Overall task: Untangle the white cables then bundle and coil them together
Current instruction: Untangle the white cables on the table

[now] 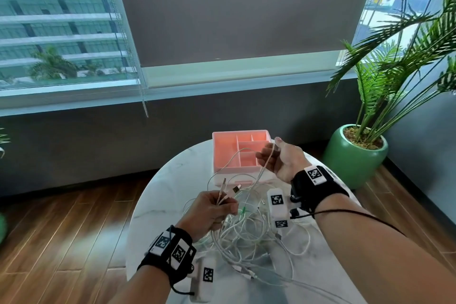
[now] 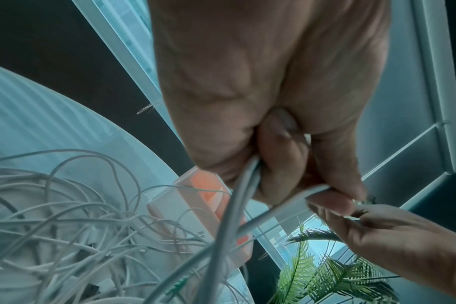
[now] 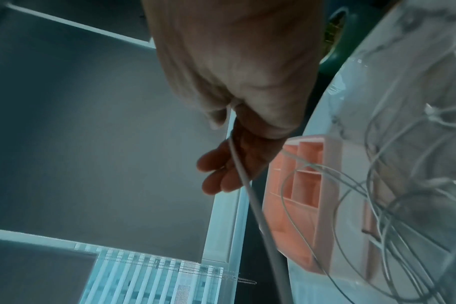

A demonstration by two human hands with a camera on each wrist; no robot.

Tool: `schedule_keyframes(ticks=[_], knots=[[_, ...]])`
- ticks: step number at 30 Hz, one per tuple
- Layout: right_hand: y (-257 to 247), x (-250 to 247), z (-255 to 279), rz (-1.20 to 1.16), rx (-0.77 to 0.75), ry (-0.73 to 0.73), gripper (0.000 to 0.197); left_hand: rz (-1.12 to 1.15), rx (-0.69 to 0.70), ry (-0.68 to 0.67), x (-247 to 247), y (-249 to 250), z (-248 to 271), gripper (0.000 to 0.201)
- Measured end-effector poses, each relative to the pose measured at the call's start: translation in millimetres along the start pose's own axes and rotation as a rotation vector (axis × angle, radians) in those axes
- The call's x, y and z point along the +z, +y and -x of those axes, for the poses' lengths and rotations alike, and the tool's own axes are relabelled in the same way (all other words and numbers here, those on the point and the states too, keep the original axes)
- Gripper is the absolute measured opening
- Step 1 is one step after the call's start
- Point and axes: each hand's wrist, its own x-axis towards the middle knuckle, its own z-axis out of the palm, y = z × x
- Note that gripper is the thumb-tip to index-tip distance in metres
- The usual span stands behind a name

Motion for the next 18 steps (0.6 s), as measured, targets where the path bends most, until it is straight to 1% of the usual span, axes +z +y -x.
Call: schedule_keyframes(ticks=[3, 5, 7, 9, 10, 11, 13, 14, 15, 16, 18], knots=[[-14, 3, 6, 0.010, -0.089, -0.050, 0.036, -0.028, -0.001, 0.074, -9, -5, 0, 0.006], [-20, 9, 13, 0.003, -0.121, -0.096, 0.034, -0.023, 0.008, 0.116, -14, -9, -3, 0.006], [-18, 15, 19, 0.010, -0.104, -0.153, 0.030, -0.040, 0.018, 0.115, -12, -8, -7, 0.007], [-13, 18, 22, 0.065, -0.047, -0.216, 0.025, -0.056, 0.018, 0.106, -6, -5, -11, 0.005], [-10, 17, 24, 0.122, -0.024, -0.239, 0.022, -0.050, 0.011, 0.104, -4, -4, -12, 0.006], [-8, 15, 24, 0.203, -0.017, -0.253, 0.020, -0.032, 0.007, 0.101, -3, -5, -13, 0.014], [-4, 7, 23, 0.389, -0.054, -0.291, 0.018, 0.033, 0.002, 0.100, -3, -5, -16, 0.032], [-2, 2, 21, 0.473, -0.074, -0.317, 0.018, 0.072, 0.003, 0.113, -2, -4, -17, 0.032], [1, -3, 19, 0.554, -0.087, -0.335, 0.018, 0.105, 0.004, 0.133, -1, -3, -18, 0.026], [5, -8, 17, 0.631, -0.097, -0.335, 0.018, 0.126, -0.004, 0.161, -1, -1, -20, 0.021], [16, -18, 12, 0.757, -0.118, -0.301, 0.018, 0.134, -0.020, 0.214, 0, 0, -23, 0.018]])
